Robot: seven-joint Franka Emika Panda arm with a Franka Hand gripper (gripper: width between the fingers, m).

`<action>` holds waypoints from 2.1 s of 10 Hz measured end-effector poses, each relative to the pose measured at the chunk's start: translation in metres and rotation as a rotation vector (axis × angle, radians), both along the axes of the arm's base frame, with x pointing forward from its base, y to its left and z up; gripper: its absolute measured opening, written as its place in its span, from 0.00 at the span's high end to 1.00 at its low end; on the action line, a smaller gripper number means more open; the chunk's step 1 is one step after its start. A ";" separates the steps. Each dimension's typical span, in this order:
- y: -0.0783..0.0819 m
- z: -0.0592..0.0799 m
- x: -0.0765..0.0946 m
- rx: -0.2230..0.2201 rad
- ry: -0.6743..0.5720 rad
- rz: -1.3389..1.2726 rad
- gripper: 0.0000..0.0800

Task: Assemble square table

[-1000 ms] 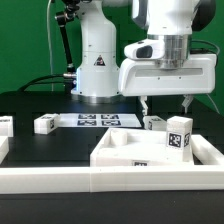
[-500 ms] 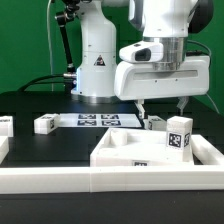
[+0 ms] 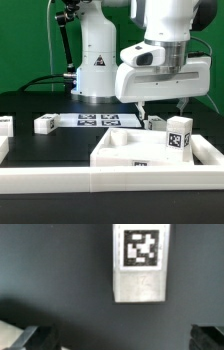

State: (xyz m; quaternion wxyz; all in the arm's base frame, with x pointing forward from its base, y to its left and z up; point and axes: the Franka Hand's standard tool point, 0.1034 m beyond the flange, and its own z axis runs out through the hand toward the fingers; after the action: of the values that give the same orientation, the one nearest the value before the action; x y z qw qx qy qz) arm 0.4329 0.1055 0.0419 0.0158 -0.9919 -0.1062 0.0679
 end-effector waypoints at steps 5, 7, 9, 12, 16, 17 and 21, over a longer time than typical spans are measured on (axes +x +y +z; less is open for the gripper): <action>0.003 -0.001 -0.004 -0.042 0.346 0.016 0.19; 0.002 -0.003 -0.007 -0.065 0.475 0.027 0.19; -0.001 -0.006 -0.013 -0.084 0.566 0.029 0.19; -0.002 -0.011 -0.016 -0.116 0.726 0.032 0.19; -0.003 -0.017 -0.018 -0.132 0.773 0.023 0.19; -0.002 -0.019 -0.019 -0.132 0.769 0.023 0.19; 0.002 -0.031 -0.023 -0.146 0.748 0.002 0.19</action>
Offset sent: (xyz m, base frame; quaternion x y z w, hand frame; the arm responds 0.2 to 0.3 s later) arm 0.0000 0.0000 0.0000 0.0000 -0.1938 0.0000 0.9810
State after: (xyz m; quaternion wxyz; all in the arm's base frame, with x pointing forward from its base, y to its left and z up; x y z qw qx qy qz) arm 0.4102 0.1073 0.0105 -0.0175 -0.8969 -0.0891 0.4327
